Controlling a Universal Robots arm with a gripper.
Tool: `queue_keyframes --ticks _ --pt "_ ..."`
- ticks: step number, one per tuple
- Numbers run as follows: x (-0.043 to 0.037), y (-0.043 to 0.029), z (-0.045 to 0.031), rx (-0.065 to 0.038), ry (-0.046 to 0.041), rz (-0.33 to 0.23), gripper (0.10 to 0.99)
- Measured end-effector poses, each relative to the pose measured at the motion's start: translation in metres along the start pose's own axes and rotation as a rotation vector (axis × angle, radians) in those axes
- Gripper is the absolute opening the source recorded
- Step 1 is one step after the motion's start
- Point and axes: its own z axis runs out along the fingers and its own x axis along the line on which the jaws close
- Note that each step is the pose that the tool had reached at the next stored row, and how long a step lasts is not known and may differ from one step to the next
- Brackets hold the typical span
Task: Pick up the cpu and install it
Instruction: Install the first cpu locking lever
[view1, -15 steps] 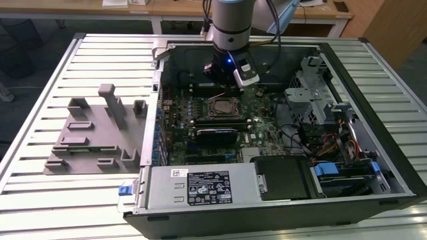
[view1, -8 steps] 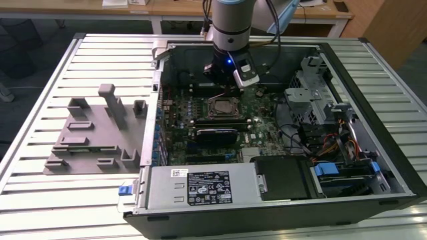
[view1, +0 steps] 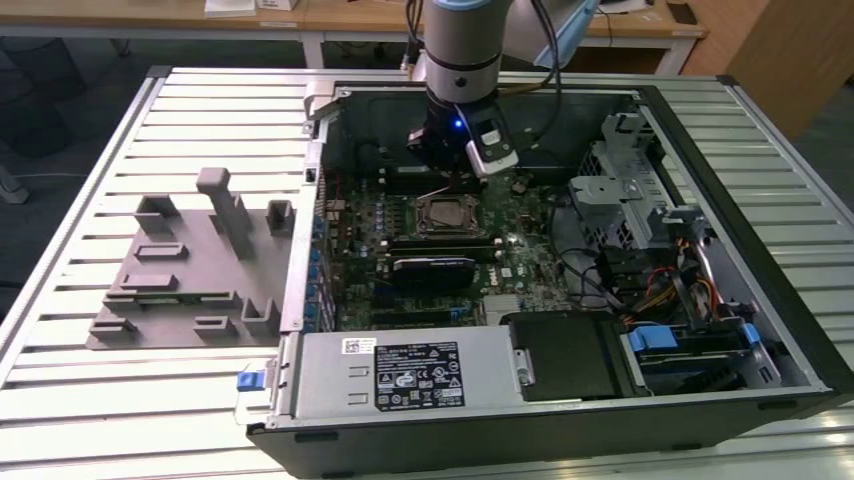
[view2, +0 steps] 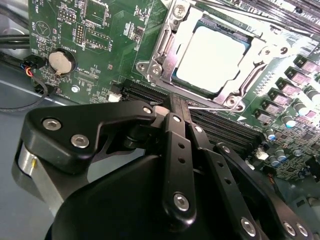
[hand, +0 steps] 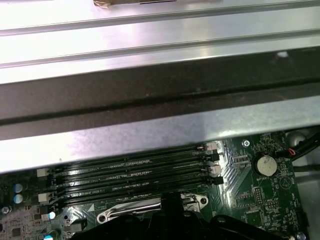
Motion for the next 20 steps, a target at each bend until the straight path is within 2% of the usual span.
queue_keyframes --ticks 4,10,20 --pt "0.0 -0.0001 0.0005 0.0 -0.0022 0.005 0.106" --pt "0.0008 -0.0004 0.0017 0.0 -0.014 0.018 0.106" --pt "0.0065 0.0007 0.0036 0.0 -0.0294 0.042 0.106"
